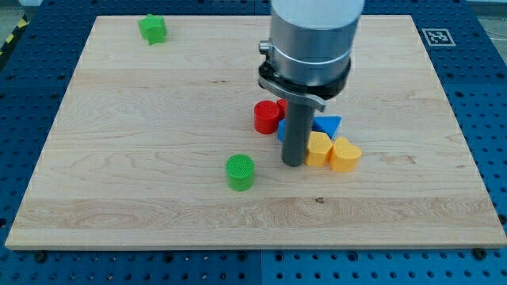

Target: Slightly push the green circle towards up

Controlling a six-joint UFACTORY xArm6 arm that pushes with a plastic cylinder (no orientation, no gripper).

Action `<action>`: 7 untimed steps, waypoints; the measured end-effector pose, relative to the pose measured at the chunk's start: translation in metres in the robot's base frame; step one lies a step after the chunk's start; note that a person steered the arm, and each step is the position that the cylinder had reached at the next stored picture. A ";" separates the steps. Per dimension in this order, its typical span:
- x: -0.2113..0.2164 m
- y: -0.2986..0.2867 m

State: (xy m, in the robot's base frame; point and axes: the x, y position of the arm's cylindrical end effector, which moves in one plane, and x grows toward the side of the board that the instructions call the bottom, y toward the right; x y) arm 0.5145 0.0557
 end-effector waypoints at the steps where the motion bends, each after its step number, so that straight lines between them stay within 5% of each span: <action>1: 0.000 0.004; 7: 0.052 -0.031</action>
State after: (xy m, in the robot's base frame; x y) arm 0.5667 0.0248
